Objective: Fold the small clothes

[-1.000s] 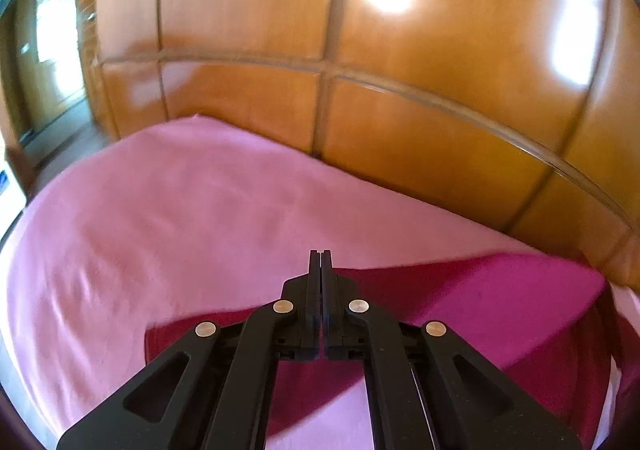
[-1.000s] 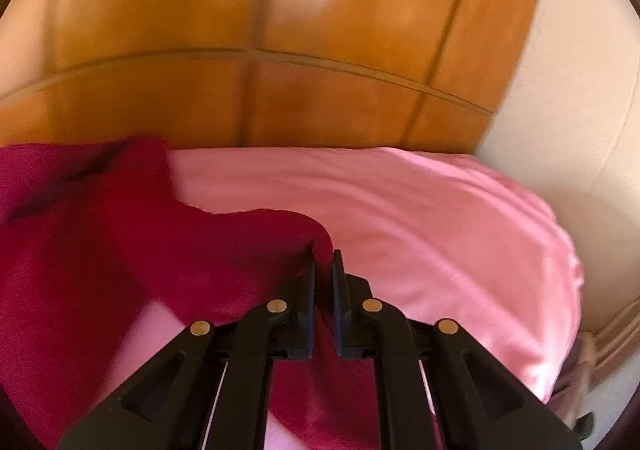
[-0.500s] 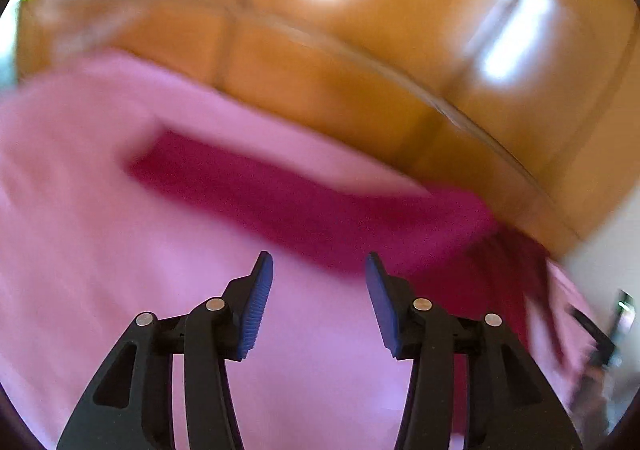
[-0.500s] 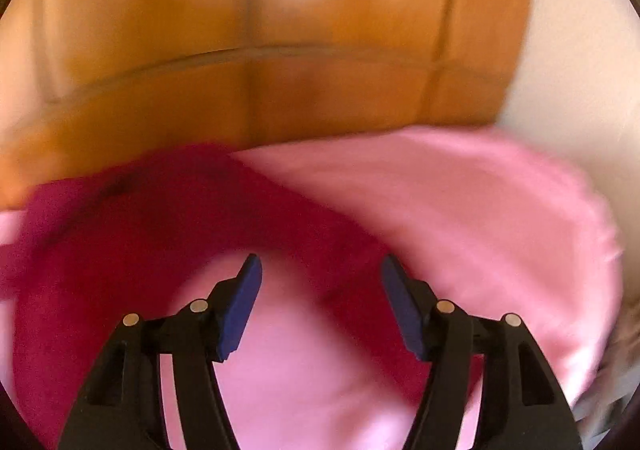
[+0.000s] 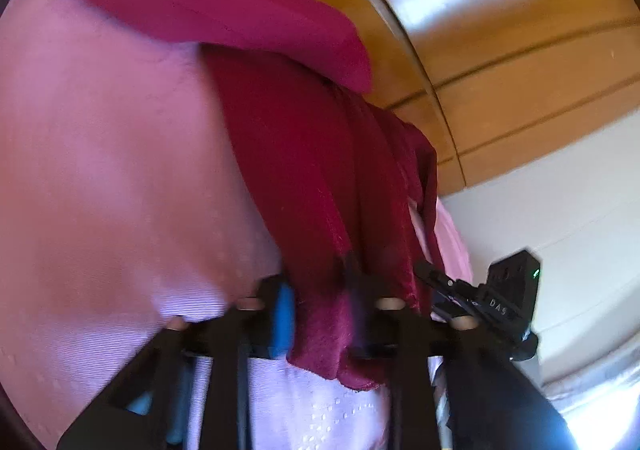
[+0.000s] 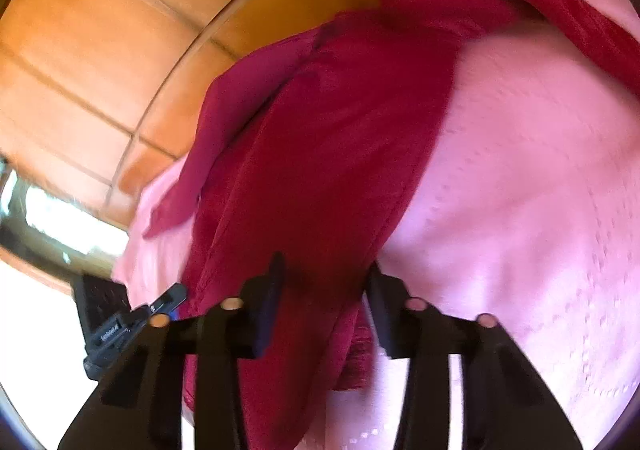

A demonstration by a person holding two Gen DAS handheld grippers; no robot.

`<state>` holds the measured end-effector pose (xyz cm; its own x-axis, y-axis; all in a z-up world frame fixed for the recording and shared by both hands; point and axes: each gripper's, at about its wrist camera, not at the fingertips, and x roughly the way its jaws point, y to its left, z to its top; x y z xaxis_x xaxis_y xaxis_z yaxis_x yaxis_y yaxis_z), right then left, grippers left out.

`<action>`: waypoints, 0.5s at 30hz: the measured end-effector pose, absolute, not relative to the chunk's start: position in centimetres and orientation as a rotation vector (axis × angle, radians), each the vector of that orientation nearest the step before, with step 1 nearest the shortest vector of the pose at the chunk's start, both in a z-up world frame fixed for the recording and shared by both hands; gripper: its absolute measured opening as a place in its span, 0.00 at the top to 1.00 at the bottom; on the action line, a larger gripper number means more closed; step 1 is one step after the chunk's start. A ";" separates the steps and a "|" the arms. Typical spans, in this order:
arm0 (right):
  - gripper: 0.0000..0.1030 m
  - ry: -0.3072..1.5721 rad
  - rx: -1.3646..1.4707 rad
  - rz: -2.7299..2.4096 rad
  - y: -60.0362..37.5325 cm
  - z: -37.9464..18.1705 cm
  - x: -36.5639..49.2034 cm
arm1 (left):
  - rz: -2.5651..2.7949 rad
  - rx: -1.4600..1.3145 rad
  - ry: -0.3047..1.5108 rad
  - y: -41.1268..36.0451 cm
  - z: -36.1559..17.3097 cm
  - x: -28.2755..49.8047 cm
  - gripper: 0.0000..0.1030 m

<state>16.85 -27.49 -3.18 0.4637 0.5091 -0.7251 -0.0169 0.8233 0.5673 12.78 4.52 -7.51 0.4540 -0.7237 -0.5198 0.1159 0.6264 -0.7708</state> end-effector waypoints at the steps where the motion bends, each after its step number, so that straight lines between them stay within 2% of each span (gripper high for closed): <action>1: 0.81 1.043 0.498 0.338 -27.3 -2.8 17.0 | -0.569 -0.702 0.960 4.4 -6.9 12.4 0.93; 2: 0.89 1.021 0.444 0.336 -27.0 -1.8 16.7 | -0.563 -0.692 0.952 4.7 -6.4 12.1 0.94; 11: 0.91 0.791 0.338 0.323 -30.6 8.9 10.7 | -0.614 -0.649 0.863 10.9 4.2 8.3 0.95; 15: 0.91 0.782 0.350 0.288 -32.8 9.5 7.6 | -0.593 -0.646 0.883 13.7 6.7 6.2 0.95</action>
<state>7.61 -32.76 9.53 0.6756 0.3784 -0.6328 -0.1229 0.9040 0.4094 6.22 13.69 6.72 0.5035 -0.7015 -0.5044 0.2008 0.6628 -0.7213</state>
